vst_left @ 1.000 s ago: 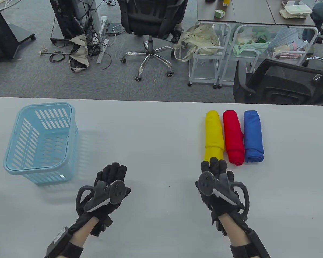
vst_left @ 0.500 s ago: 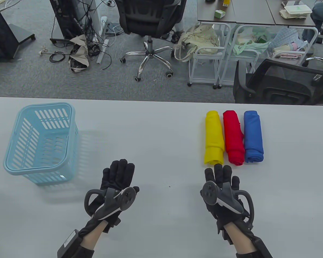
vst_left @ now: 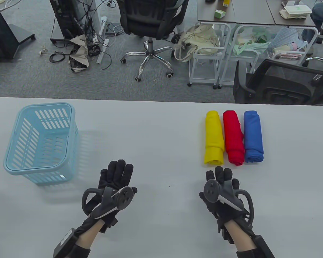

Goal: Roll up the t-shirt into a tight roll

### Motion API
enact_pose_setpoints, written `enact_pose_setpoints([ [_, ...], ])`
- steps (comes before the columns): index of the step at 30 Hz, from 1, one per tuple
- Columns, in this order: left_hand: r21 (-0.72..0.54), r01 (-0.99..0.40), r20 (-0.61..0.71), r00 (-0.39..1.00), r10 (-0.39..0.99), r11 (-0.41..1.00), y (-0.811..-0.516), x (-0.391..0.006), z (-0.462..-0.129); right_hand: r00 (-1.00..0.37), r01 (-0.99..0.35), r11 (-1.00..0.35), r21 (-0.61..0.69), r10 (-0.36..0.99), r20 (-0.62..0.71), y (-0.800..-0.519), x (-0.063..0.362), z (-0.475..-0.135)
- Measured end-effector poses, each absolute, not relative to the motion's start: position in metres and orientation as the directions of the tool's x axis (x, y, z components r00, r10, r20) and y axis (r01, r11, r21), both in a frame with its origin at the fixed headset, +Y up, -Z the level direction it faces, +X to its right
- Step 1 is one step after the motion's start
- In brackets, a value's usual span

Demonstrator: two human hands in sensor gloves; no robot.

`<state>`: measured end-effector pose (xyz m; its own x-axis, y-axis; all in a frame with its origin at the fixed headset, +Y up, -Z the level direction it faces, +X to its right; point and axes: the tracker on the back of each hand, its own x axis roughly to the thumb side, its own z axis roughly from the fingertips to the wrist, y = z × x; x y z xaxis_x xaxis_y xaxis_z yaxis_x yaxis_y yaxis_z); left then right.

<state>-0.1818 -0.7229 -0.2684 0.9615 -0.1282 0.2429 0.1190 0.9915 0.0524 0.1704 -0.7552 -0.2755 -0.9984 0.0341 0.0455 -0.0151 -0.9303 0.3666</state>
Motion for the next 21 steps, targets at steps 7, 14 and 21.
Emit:
enact_pose_setpoints([
  [7,0.042,0.130,0.219,0.966,-0.137,0.991,-0.721,-0.188,-0.269,-0.996,-0.019,-0.916,0.400,0.053,0.074,-0.761,0.164,-0.275],
  [14,0.043,0.138,0.198,0.970,-0.144,0.989,-0.718,-0.193,-0.270,-0.994,-0.015,-0.903,0.428,0.060,0.092,-0.766,0.159,-0.273],
  [21,0.018,0.139,0.206,0.969,-0.139,0.990,-0.721,-0.193,-0.271,-0.993,0.001,-0.900,0.437,0.050,0.106,-0.767,0.155,-0.272],
])
